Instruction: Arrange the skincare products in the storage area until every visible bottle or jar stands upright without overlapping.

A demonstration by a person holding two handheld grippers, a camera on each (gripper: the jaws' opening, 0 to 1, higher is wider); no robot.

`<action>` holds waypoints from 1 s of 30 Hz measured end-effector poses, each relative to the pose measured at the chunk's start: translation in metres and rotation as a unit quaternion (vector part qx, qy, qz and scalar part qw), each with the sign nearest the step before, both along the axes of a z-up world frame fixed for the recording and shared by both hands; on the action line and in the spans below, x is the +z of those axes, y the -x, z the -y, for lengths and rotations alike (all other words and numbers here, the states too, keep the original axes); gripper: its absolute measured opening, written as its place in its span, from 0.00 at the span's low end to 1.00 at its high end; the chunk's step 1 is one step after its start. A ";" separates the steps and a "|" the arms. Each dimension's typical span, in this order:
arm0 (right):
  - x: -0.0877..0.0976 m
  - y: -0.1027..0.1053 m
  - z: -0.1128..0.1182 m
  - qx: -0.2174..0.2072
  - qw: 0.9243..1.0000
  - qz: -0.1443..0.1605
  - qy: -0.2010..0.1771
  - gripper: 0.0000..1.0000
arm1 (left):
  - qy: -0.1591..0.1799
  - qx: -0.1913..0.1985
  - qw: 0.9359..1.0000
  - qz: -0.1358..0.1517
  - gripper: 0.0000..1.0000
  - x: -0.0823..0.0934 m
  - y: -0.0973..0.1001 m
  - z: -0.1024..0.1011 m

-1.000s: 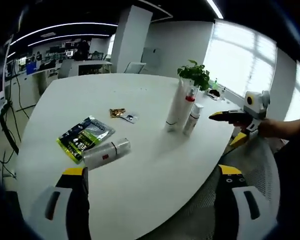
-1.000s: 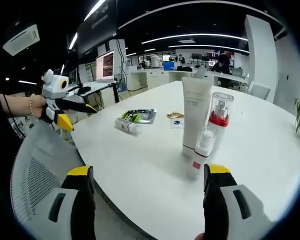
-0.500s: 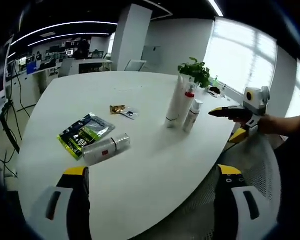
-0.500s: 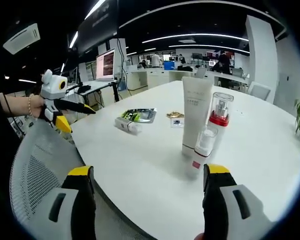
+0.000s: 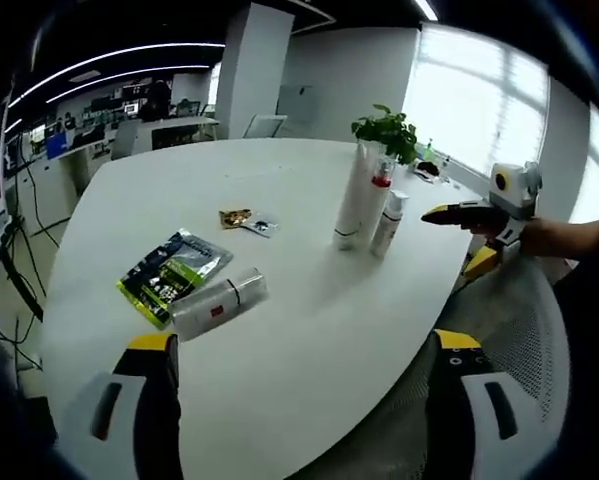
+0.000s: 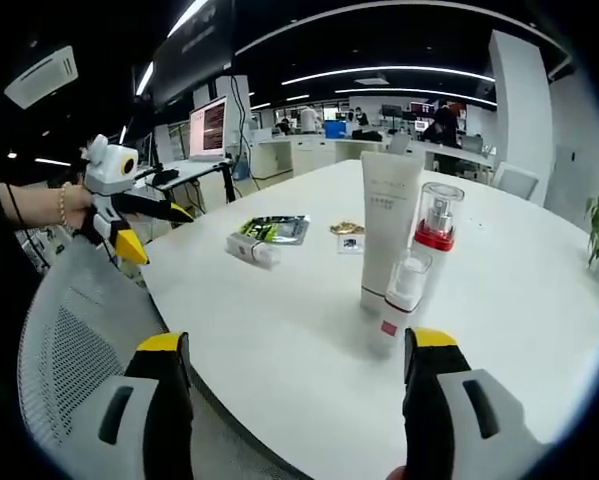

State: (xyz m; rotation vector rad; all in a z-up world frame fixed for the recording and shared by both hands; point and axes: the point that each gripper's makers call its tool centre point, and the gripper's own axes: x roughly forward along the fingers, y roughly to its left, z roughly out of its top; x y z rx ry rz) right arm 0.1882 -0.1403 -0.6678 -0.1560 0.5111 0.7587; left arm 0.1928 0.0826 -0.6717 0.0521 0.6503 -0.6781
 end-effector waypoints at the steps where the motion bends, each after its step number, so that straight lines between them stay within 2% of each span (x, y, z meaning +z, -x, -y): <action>1: 0.000 0.000 0.000 0.000 1.000 0.000 0.000 0.88 | -0.004 -0.005 1.000 0.001 0.96 0.000 -0.001 0.001; 6: 0.000 -0.001 0.002 -0.005 1.000 0.002 0.002 0.87 | -0.035 -0.031 0.999 0.000 0.92 -0.006 -0.011 -0.003; 17: -0.001 -0.004 0.006 -0.015 1.000 0.005 0.011 0.86 | -0.071 -0.069 0.995 -0.013 0.86 -0.020 -0.035 -0.006; 25: -0.001 -0.007 0.009 -0.026 1.000 0.003 0.009 0.86 | -0.108 -0.097 0.989 -0.019 0.82 -0.031 -0.054 -0.015; 30: -0.001 -0.008 0.011 -0.032 0.999 0.002 0.009 0.86 | -0.128 -0.112 0.985 -0.025 0.75 -0.038 -0.066 -0.018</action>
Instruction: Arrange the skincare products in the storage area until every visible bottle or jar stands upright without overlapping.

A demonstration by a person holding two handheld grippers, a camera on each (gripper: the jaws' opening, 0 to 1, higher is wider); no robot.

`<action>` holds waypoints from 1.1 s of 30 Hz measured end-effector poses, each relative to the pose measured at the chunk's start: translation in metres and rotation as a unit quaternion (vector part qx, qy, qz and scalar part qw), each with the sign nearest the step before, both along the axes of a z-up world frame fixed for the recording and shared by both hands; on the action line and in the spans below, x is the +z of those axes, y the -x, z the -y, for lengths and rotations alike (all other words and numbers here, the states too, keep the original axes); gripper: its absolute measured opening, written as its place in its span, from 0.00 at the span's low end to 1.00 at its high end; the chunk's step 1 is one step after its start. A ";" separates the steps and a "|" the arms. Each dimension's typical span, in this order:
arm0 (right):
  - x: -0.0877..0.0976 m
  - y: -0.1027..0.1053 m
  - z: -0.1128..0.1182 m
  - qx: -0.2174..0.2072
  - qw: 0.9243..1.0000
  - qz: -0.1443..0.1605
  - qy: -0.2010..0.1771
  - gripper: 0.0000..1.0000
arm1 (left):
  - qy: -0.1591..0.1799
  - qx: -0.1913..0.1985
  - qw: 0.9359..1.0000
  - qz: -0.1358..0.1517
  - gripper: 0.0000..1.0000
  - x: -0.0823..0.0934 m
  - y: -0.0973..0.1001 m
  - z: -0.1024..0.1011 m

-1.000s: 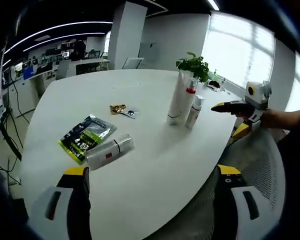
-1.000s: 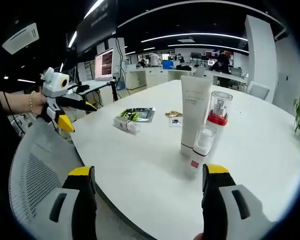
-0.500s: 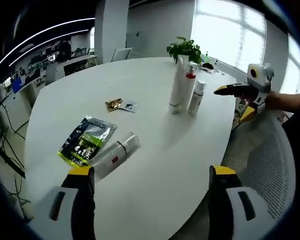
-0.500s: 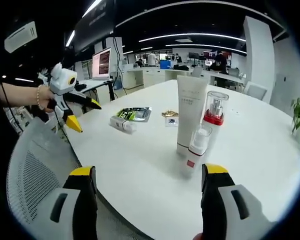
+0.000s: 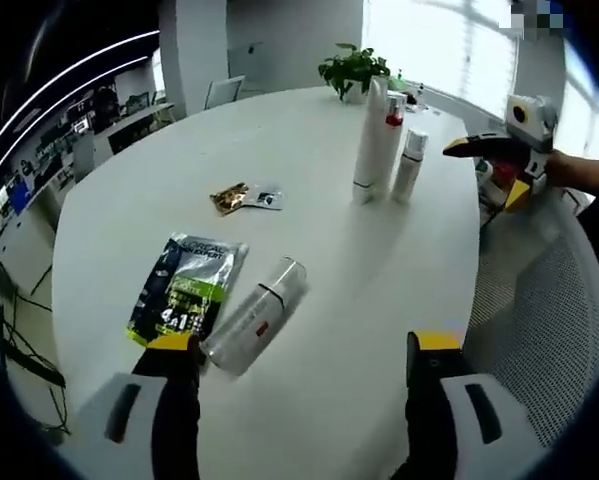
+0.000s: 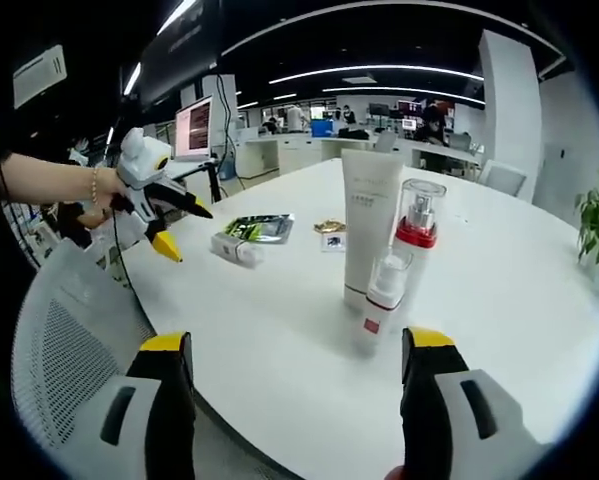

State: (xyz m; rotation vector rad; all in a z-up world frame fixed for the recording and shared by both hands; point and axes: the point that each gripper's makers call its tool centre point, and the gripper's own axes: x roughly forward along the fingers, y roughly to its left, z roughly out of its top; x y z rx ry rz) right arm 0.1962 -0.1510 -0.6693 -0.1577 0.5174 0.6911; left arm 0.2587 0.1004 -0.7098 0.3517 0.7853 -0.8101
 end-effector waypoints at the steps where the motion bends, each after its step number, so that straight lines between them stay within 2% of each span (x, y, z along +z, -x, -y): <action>1: 0.000 0.000 0.000 -0.001 1.000 -0.001 0.001 0.86 | -0.002 -0.002 1.000 -0.002 0.75 0.000 0.000 -0.001; 12: -0.003 -0.002 0.004 -0.010 1.000 -0.005 0.008 0.85 | -0.045 -0.048 0.998 -0.014 0.65 -0.022 -0.015 -0.006; 19: -0.005 -0.003 0.006 -0.014 1.000 -0.006 0.019 0.85 | -0.078 -0.094 0.992 -0.027 0.53 -0.035 -0.020 -0.003; 29: -0.006 -0.006 0.011 -0.028 0.999 -0.010 0.020 0.85 | -0.094 -0.122 0.987 -0.047 0.45 -0.049 -0.037 -0.001; 33: -0.007 -0.007 0.013 -0.033 0.999 -0.010 0.025 0.84 | -0.110 -0.144 0.982 -0.051 0.40 -0.052 -0.039 0.000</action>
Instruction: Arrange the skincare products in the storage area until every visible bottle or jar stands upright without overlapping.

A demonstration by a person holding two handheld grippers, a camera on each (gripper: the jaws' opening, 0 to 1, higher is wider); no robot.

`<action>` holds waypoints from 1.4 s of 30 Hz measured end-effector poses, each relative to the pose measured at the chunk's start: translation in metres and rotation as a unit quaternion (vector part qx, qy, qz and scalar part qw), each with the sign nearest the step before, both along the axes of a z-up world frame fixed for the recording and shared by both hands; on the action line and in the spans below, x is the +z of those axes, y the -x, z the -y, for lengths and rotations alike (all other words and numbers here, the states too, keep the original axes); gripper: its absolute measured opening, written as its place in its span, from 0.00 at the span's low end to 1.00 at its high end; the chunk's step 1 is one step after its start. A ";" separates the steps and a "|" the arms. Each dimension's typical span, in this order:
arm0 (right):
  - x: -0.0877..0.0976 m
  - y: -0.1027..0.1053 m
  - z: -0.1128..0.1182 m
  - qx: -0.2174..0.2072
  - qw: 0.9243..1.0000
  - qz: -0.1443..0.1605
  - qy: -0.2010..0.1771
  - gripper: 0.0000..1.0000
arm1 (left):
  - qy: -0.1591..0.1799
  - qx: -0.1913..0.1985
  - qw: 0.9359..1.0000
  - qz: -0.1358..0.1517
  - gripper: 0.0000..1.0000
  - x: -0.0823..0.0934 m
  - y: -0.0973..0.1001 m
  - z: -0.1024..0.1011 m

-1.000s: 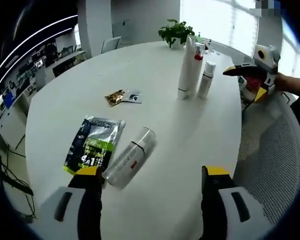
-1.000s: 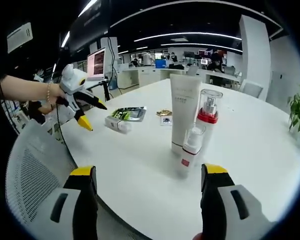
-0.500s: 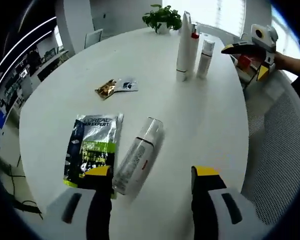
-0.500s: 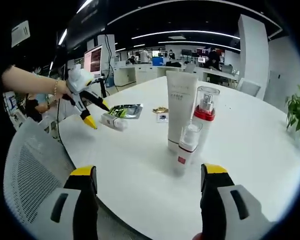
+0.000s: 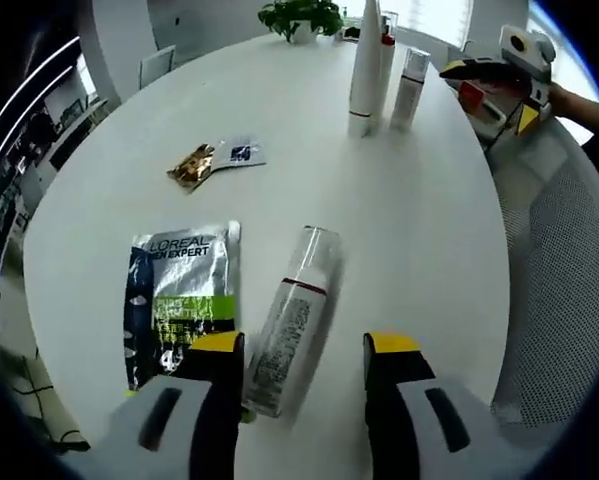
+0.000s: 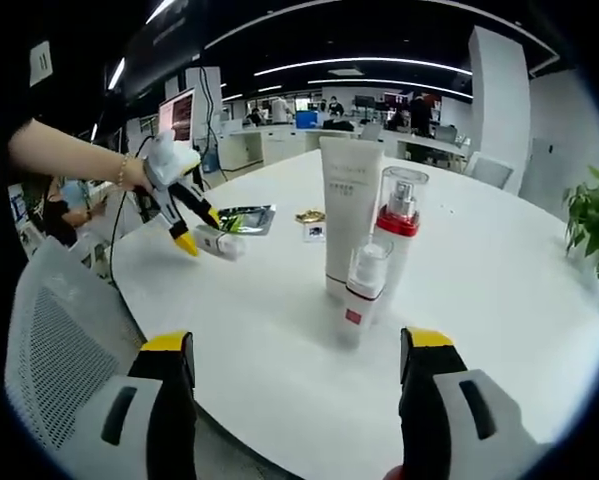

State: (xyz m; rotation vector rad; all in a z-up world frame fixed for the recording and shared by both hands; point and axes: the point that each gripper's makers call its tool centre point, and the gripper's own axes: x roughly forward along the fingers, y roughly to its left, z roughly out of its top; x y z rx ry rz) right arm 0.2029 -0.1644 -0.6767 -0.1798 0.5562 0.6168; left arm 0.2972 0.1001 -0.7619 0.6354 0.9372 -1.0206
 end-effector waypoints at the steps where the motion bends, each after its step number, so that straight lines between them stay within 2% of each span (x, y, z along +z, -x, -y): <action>1: 0.000 0.000 0.000 -0.001 1.000 0.000 0.001 0.84 | -0.004 -0.004 1.000 0.000 0.40 -0.001 -0.001 0.000; 7: -0.001 0.000 0.002 -0.005 1.000 -0.001 0.006 0.84 | -0.034 -0.020 0.999 -0.004 0.34 -0.008 -0.009 -0.009; 13: -0.001 -0.001 0.003 -0.009 1.000 -0.001 0.009 0.84 | -0.030 -0.036 0.999 -0.009 0.33 -0.011 -0.012 -0.003; 18: -0.002 -0.002 0.004 -0.011 1.000 -0.001 0.011 0.84 | -0.027 -0.050 0.998 -0.014 0.25 -0.011 -0.010 0.000; 19: -0.002 -0.002 0.004 -0.011 1.000 -0.001 0.011 0.84 | -0.024 -0.054 0.998 -0.008 0.25 -0.010 -0.012 0.002; 31: -0.002 -0.002 0.003 -0.008 1.000 -0.001 0.014 0.84 | -0.023 -0.023 0.999 -0.006 0.24 -0.003 -0.009 0.002; 39: 0.000 -0.001 0.001 -0.004 1.000 0.001 0.006 0.83 | 0.042 0.016 0.999 -0.014 0.24 0.012 -0.003 0.011; 42: 0.001 -0.001 0.001 -0.003 1.000 0.002 0.004 0.83 | 0.071 0.037 0.997 -0.014 0.24 0.025 0.001 0.017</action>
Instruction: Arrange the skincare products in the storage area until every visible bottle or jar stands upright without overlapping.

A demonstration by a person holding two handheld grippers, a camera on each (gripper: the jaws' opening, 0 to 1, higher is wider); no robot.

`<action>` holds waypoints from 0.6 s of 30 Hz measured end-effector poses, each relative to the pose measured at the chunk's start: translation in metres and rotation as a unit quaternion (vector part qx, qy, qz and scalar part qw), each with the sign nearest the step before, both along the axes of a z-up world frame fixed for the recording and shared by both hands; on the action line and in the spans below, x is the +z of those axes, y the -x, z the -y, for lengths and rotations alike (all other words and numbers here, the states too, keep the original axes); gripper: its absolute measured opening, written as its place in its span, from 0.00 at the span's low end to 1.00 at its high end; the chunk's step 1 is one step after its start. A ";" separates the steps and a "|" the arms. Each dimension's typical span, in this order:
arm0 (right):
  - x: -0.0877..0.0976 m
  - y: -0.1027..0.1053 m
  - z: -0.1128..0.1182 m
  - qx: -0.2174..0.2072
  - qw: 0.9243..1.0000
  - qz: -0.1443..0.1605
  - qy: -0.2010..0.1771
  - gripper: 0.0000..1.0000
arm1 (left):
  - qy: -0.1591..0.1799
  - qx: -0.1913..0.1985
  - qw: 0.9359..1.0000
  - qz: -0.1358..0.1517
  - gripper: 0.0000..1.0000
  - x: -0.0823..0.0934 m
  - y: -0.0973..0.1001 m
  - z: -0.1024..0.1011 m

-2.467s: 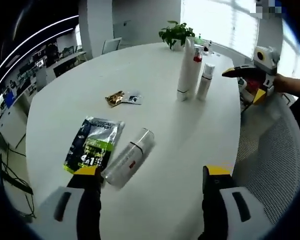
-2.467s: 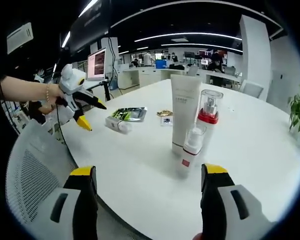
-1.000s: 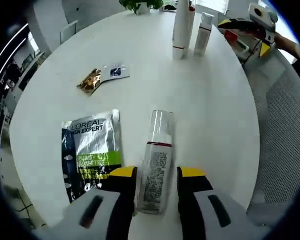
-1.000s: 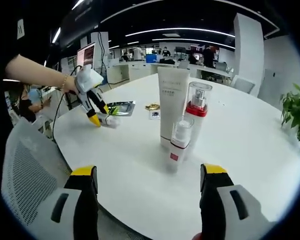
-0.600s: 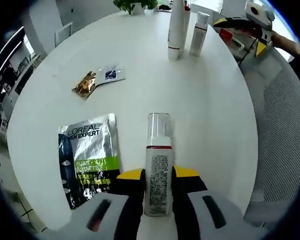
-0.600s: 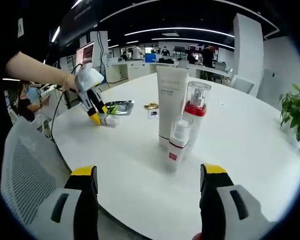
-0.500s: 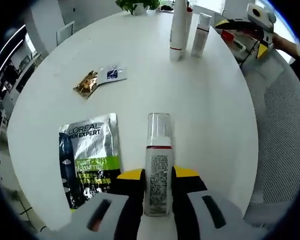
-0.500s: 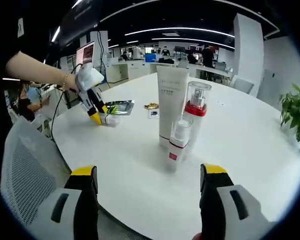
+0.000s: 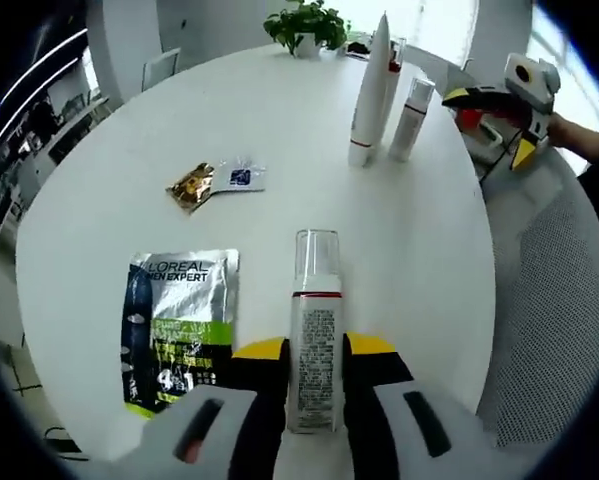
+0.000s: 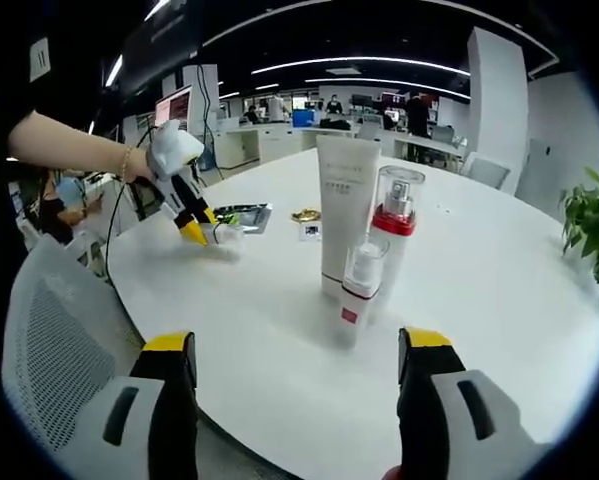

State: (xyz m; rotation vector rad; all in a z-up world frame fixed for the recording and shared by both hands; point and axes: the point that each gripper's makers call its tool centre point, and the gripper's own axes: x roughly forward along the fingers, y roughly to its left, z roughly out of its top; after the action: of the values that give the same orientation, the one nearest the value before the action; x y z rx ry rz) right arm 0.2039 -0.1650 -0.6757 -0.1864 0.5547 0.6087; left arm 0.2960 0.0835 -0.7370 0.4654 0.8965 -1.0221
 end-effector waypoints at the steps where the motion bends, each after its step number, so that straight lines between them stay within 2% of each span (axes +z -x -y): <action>1: 0.001 0.000 0.000 0.000 1.000 0.001 -0.002 0.82 | 0.011 0.006 1.000 -0.002 0.24 0.003 0.001 0.001; 5: 0.002 0.001 -0.001 0.002 1.000 0.002 -0.008 0.82 | 0.053 0.028 0.998 -0.002 0.24 0.018 0.005 0.007; 9: 0.004 0.001 -0.003 0.003 1.000 0.004 -0.016 0.81 | 0.075 0.038 0.996 -0.001 0.24 0.037 0.020 0.015; 18: 0.006 0.004 -0.008 0.018 1.000 0.007 -0.021 0.79 | 0.126 0.062 0.990 -0.003 0.24 0.050 0.039 0.028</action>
State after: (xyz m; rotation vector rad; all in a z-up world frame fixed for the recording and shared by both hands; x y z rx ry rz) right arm 0.2003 -0.1573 -0.6701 -0.1614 0.5264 0.6520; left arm 0.2571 0.0559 -0.6868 0.1925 0.7780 -1.0071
